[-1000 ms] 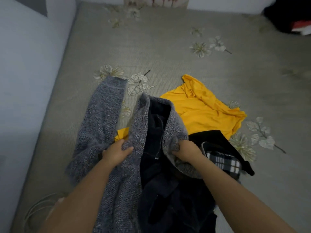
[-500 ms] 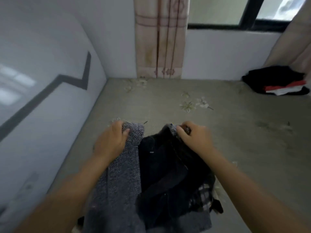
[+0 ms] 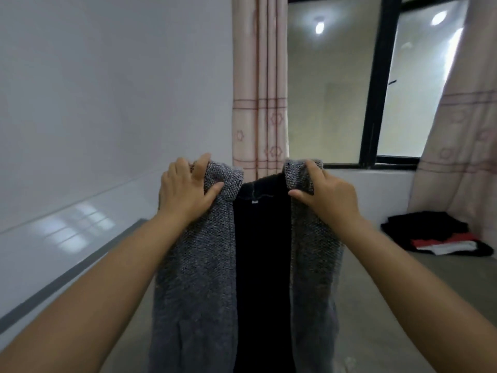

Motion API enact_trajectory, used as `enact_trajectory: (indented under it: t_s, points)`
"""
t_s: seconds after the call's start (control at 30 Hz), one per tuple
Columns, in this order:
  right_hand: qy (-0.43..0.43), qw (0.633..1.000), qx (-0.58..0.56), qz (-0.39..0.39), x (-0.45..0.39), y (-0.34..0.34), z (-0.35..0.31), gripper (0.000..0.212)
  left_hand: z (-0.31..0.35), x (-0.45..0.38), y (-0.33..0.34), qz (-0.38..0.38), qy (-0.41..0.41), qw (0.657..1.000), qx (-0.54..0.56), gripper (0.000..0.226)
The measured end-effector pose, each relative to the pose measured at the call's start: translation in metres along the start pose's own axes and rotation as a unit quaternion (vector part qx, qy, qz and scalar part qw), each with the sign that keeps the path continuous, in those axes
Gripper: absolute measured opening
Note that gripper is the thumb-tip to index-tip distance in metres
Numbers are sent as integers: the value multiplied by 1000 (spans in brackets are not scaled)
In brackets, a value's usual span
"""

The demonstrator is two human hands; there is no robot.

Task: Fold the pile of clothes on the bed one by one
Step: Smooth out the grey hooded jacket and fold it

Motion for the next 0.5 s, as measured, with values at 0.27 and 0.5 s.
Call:
enact_trajectory:
  t_s: [0.27,0.5]
  points:
    - [-15,999,40,29,55,-144,12,74,54,57,-81,-14,0,1000,-2,72]
    - [-18,992,123,19,119,-251,17,73,120,109,-130,-35,43,997,53,78]
Point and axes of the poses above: each hand's wrist, its own x-axis away from the middle knuckle, its own y-axis out of the palm, z = x × y, the point moved 8 cm from there along -x, towards the middle knuckle, and after that the axes turned 4 degrees about -x, right-handed, at the moved point
